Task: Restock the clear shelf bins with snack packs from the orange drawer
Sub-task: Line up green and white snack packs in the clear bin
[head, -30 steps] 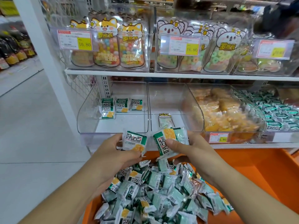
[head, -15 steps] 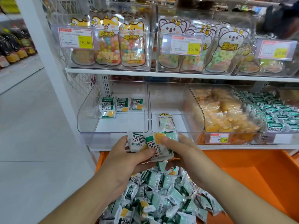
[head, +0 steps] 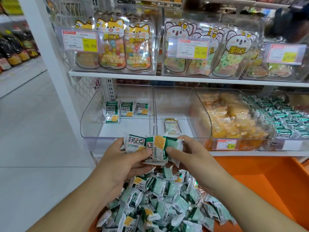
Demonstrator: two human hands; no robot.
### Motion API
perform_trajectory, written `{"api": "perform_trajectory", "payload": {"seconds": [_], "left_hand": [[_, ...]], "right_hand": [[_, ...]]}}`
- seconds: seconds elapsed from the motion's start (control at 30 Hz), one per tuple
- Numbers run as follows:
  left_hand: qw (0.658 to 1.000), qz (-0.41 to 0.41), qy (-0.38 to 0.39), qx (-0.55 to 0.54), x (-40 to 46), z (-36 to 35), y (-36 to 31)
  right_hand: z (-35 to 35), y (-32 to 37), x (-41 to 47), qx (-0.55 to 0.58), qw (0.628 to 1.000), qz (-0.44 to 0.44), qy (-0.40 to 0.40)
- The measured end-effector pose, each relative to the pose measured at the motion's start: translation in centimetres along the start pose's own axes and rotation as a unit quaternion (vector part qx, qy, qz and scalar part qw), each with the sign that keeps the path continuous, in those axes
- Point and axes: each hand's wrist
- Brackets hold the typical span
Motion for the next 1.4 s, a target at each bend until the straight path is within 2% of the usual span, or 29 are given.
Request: {"api": "perform_trajectory", "payload": {"seconds": [0.2, 0.33, 0.43, 0.57, 0.67, 0.73, 0.83, 0.9, 1.0, 1.17, 1.3, 1.4], "left_hand": [[1.0, 0.013, 0.011, -0.015, 0.0, 0.2, -0.1], [0.999, -0.005, -0.01, 0.034, 0.5, 1.0, -0.7], [0.997, -0.007, -0.027, 0.074, 0.9, 1.5, -0.8], [0.996, 0.01, -0.021, 0.084, 1.0, 1.4, -0.6], [0.997, 0.011, -0.017, 0.08, 1.0, 1.3, -0.5], [0.996, 0.004, -0.01, 0.086, 0.8, 1.3, -0.6], [0.993, -0.008, 0.007, 0.115, 0.5, 1.2, -0.7], [0.991, -0.012, 0.023, 0.131, 0.4, 1.1, -0.9], [0.988, -0.006, 0.037, 0.147, 0.5, 1.2, -1.2], [0.987, -0.005, 0.047, 0.154, 0.4, 1.3, -1.2], [0.996, 0.012, 0.025, 0.081, 0.4, 0.8, -1.4], [0.999, 0.013, -0.028, 0.021, 0.4, 0.4, -1.6]], "right_hand": [[-0.3, 0.7, -0.5, -0.175, 0.981, 0.065, -0.055], [1.0, 2.0, -0.7, -0.165, 0.972, 0.129, -0.11], [1.1, 2.9, -1.2, -0.102, 0.98, 0.158, -0.061], [0.7, 2.1, -1.5, -0.125, 0.977, 0.168, 0.05], [0.5, 2.4, -1.6, -0.067, 0.983, 0.146, 0.087], [0.4, 2.4, -1.5, -0.056, 0.989, 0.126, 0.057], [0.2, 2.0, -1.1, -0.114, 0.985, 0.128, 0.0], [0.2, 1.8, -1.0, -0.106, 0.989, 0.104, 0.002], [0.7, 2.5, -1.0, -0.116, 0.991, 0.059, 0.042], [0.8, 2.6, -1.4, -0.023, 0.988, -0.008, 0.154], [0.9, 2.2, -1.0, -0.06, 0.993, -0.017, 0.104], [1.4, 2.5, -0.7, 0.031, 0.998, -0.026, 0.057]]}}
Point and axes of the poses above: each hand's wrist, its own x-axis towards the middle knuckle, its own z-axis out of the back of the hand, y = z × x, and after that the axes turned 3 degrees about z, right-handed
